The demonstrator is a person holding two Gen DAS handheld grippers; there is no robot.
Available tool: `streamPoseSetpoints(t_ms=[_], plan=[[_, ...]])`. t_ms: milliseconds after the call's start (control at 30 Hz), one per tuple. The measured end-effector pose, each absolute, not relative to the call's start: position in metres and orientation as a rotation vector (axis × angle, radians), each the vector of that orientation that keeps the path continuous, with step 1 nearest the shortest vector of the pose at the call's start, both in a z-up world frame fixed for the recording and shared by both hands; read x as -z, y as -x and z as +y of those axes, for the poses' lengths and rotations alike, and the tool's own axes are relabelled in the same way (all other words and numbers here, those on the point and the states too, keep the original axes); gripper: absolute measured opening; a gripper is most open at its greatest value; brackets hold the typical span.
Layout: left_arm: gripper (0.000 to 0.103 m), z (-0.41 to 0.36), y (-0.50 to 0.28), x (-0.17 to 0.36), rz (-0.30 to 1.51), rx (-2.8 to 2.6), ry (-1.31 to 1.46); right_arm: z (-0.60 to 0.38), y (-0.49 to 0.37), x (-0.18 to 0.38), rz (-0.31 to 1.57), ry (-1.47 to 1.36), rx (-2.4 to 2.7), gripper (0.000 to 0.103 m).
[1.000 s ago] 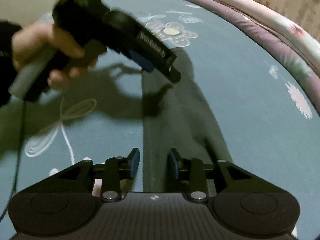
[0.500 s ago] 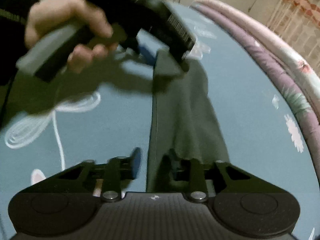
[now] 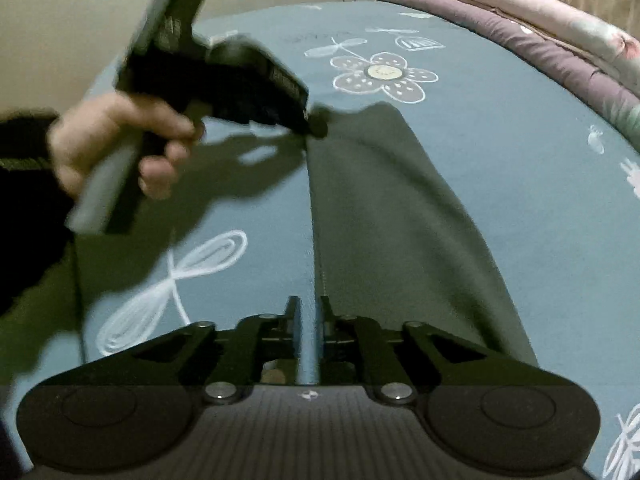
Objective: Fold clothes
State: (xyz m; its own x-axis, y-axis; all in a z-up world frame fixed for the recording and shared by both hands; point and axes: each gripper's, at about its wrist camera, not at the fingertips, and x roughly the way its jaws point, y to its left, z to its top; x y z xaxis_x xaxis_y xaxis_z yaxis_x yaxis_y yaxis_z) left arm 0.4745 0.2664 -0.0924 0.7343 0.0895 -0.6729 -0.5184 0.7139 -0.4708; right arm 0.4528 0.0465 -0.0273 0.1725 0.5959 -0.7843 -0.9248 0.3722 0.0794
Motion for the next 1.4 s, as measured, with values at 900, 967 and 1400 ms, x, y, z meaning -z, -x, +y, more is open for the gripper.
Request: streamPoseSetpoints(t_ms=[900, 967, 1400], plan=[[0.011, 0.273, -0.467, 0.104, 0.607, -0.268, 0.700, 0.128, -0.606, 0.068, 0.964, 0.119, -1.181, 0.013], [0.006, 0.272, -0.469, 0.099, 0.608, -0.268, 0.687, 0.129, -0.603, 0.064, 0.952, 0.140, -1.173, 0.005], [0.004, 0.260, -0.518, 0.035, 0.482, -0.148, 0.527, 0.106, -0.619, -0.007, 0.703, 0.187, -1.069, 0.004]])
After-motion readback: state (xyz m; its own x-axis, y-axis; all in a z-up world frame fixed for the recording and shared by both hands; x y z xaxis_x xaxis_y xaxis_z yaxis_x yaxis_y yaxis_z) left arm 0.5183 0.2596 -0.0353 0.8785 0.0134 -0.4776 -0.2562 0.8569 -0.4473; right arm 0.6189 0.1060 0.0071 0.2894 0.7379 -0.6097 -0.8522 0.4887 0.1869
